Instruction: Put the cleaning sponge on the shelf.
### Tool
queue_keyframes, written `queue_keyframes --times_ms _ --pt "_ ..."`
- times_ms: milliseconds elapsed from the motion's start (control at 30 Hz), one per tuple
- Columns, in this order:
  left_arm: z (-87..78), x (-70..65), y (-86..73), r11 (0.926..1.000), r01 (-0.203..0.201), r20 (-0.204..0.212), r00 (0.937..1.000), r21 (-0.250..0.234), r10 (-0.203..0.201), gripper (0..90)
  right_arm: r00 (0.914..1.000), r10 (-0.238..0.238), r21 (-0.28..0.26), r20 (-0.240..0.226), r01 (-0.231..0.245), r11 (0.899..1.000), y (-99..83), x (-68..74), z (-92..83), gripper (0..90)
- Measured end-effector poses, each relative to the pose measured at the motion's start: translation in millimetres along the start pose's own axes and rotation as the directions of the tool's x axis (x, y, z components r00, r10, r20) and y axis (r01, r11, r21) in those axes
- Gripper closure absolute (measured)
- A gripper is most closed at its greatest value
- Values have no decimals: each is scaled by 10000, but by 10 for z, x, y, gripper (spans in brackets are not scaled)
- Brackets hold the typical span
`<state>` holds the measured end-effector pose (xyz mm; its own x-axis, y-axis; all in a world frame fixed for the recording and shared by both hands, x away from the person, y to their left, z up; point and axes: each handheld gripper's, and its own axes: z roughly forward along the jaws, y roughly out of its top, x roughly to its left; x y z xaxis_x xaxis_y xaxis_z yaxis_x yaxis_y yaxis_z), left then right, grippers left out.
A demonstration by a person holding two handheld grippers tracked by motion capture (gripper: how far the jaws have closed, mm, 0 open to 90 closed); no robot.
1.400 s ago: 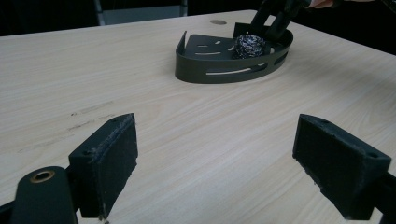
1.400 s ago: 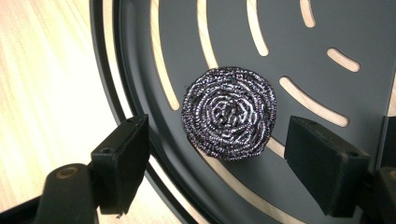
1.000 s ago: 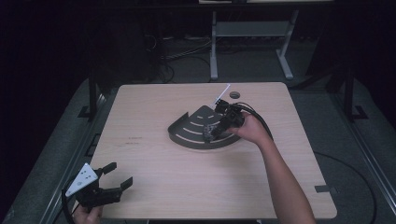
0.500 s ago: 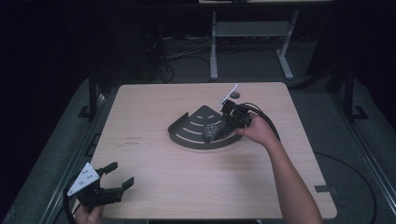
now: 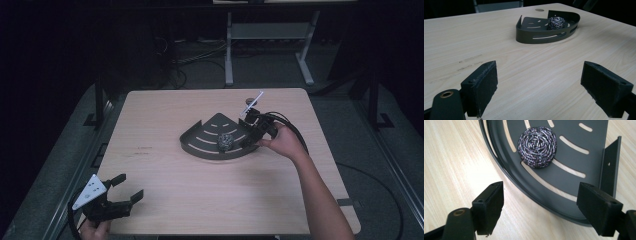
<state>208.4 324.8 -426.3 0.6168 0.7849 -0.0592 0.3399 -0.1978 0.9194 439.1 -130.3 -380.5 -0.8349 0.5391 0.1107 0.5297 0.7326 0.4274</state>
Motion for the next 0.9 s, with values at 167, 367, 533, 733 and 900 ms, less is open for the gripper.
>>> queue_keyframes --times_ms 167,367,533,733,900 --pt "-4 1 0 10000 -8 -6 10000 8 8 132 10000 67 2 24 -67 10000 -77 -13 -29 210" --pt "-1 1 0 10000 0 -12 10000 12 0 132 9998 182 -2 41 -182 9998 -167 -33 -59 208" --pt "-4 3 -1 10000 -20 -18 10000 18 20 132 9997 254 -46 45 -254 9997 -249 -47 -76 208" --pt "1 2 -1 10000 -33 -8 10000 33 33 133 9994 330 -67 86 -329 9994 -369 -65 -120 204" --pt "7 -5 0 10000 -15 -3 10000 33 15 132 9988 450 -166 175 -447 9989 -462 -81 -180 203"
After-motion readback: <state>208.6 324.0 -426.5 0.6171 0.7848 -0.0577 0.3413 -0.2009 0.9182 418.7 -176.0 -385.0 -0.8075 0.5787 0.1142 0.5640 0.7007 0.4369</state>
